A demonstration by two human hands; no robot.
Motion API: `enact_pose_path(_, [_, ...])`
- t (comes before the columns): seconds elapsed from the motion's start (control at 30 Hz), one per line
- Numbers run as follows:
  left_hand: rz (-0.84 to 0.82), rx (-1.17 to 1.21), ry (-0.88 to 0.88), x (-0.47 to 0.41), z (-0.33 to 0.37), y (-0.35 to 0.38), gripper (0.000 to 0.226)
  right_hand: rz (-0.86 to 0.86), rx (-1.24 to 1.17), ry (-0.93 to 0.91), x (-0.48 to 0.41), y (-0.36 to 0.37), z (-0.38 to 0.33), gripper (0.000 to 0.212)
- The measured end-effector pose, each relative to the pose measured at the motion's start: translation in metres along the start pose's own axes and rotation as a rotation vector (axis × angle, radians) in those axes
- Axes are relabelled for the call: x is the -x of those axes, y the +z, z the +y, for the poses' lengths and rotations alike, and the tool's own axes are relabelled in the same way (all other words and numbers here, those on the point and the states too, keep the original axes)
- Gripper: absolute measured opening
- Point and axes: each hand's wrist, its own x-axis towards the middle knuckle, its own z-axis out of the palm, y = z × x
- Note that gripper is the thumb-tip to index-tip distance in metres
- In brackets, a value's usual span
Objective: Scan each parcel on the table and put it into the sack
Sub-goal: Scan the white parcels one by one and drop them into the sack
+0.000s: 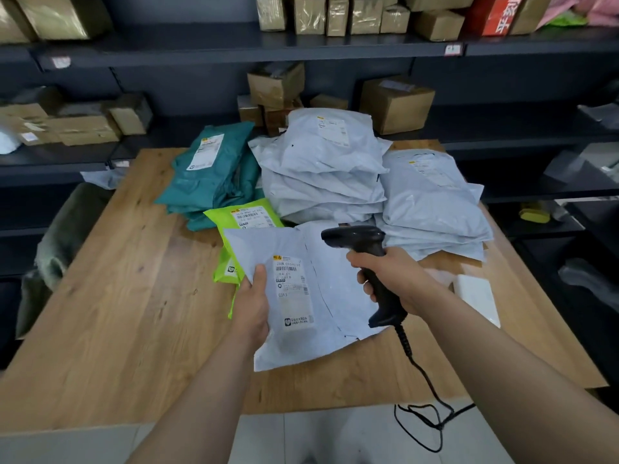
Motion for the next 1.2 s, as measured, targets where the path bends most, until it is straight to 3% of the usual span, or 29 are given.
enact_pose_path(0.17, [0.007, -0.051, 0.141, 0.025, 0.034, -0.020, 0.036, -0.095, -0.045, -0.064, 0.003, 0.021, -0.014, 0.020])
enact_pose_path(0.37, [0.189, -0.148, 0.292, 0.064, 0.074, -0.097, 0.035, -0.293, -0.068, -0.077, 0.008, 0.101, -0.026, 0.018])
enact_pose_path(0.6, [0.303, 0.008, 0.281, 0.113, 0.115, -0.213, 0.030, -0.474, -0.060, -0.052, 0.033, 0.225, -0.028, 0.017])
enact_pose_path(0.83, [0.420, 0.068, 0.319, 0.130, 0.159, -0.356, 0.038, -0.539, -0.032, -0.018, 0.045, 0.371, -0.044, 0.019])
enact_pose_path(1.2, [0.359, 0.218, 0.291, 0.105, 0.262, -0.539, 0.035, -0.654, -0.024, 0.147, 0.031, 0.579, -0.057, 0.024])
